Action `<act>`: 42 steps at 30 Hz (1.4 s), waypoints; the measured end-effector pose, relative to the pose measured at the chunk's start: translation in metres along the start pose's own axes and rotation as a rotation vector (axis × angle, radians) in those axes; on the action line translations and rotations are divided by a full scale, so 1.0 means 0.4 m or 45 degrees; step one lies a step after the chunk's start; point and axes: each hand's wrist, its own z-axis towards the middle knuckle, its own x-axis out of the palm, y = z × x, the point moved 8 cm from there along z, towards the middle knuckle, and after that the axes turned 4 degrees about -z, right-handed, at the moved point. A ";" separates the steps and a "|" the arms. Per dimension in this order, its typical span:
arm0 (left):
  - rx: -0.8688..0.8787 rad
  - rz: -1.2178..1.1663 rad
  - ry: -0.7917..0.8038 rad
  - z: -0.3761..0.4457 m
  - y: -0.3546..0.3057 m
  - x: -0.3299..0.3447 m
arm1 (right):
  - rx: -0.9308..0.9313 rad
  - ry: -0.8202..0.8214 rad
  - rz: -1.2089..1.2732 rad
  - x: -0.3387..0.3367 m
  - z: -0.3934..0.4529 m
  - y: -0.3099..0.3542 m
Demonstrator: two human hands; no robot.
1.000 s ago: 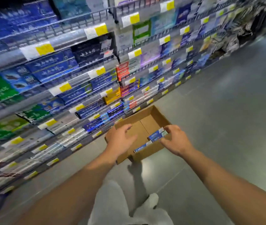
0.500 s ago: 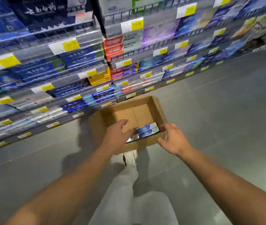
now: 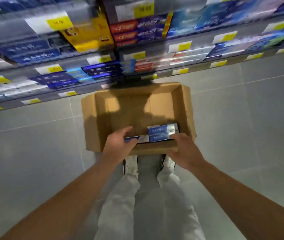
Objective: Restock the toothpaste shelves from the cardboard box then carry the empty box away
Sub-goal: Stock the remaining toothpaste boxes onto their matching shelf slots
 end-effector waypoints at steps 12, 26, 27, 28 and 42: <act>-0.087 0.159 0.145 0.431 0.391 0.398 | -0.050 0.244 -0.138 0.450 0.523 -0.272; 0.097 0.624 0.513 0.599 0.556 0.598 | -0.286 0.195 -0.727 0.605 0.735 -0.389; 0.113 0.648 0.512 0.597 0.552 0.598 | -0.301 0.181 -0.731 0.605 0.735 -0.387; 0.130 0.678 0.504 0.594 0.549 0.594 | -0.317 0.160 -0.723 0.604 0.735 -0.385; -0.127 -0.089 -0.127 0.395 0.417 0.223 | -0.240 -0.184 0.090 0.304 0.508 -0.147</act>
